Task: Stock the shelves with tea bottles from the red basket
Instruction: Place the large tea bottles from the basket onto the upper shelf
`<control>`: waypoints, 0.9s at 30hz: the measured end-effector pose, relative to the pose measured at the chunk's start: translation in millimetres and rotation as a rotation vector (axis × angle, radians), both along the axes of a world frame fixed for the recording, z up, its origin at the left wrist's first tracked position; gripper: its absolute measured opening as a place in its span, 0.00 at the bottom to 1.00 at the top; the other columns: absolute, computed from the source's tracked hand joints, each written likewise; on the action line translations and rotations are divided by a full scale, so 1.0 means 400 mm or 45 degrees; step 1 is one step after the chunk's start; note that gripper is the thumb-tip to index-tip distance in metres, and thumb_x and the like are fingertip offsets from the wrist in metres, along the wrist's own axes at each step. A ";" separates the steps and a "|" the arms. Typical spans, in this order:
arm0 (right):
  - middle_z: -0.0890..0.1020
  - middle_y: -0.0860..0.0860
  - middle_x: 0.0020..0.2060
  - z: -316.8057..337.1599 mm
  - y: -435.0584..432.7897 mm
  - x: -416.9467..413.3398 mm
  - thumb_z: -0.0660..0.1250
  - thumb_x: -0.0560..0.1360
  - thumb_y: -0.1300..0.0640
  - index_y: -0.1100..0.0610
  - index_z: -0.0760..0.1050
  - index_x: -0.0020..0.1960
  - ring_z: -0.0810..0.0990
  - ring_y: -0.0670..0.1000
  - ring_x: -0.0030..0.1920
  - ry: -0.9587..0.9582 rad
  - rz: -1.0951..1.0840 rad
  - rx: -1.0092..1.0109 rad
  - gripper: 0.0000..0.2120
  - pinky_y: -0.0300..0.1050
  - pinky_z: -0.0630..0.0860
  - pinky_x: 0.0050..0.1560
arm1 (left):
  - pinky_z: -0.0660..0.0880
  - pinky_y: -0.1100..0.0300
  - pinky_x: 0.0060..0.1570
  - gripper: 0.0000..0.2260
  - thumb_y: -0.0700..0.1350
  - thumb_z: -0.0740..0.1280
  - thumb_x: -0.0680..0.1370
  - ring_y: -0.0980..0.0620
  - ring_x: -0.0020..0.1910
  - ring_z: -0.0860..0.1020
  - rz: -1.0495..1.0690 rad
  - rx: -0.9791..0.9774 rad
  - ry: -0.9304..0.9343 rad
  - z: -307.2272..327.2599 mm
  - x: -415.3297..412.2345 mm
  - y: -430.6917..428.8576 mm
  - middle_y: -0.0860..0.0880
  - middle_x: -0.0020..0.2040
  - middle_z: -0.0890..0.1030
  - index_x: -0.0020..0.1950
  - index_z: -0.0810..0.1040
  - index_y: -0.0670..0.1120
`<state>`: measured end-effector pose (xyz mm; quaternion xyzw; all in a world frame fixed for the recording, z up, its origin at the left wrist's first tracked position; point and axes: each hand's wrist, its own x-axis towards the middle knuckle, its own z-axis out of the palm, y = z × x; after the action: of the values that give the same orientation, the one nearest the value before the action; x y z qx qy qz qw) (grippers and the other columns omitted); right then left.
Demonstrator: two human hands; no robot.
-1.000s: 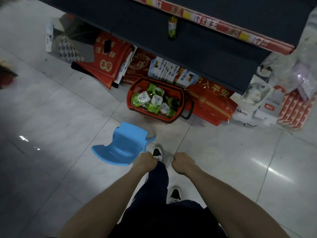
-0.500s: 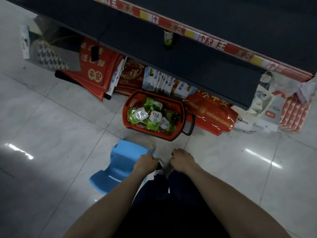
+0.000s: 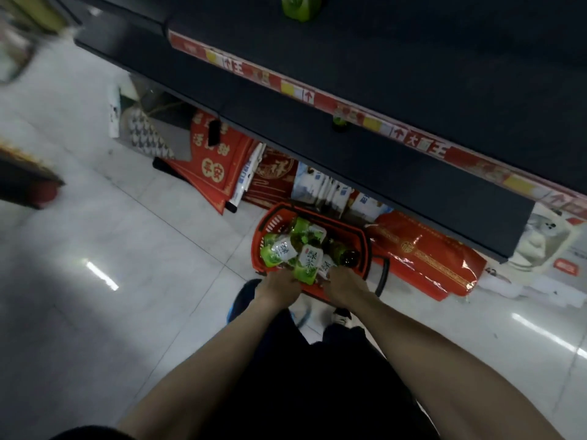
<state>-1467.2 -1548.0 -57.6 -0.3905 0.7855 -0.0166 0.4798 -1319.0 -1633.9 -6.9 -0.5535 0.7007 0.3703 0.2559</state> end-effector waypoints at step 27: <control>0.79 0.55 0.60 -0.188 -0.422 0.093 0.60 0.80 0.52 0.56 0.76 0.65 0.79 0.59 0.60 0.056 -0.419 -0.002 0.17 0.53 0.78 0.59 | 0.79 0.53 0.56 0.14 0.49 0.60 0.81 0.45 0.54 0.82 -0.617 0.038 -0.018 -0.194 -0.034 -0.581 0.45 0.56 0.83 0.60 0.81 0.48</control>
<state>-1430.0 -1716.7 -132.6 -0.2573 0.8492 -0.0870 0.4529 -1332.6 -1866.4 -84.6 -0.3680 0.8057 0.3046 0.3501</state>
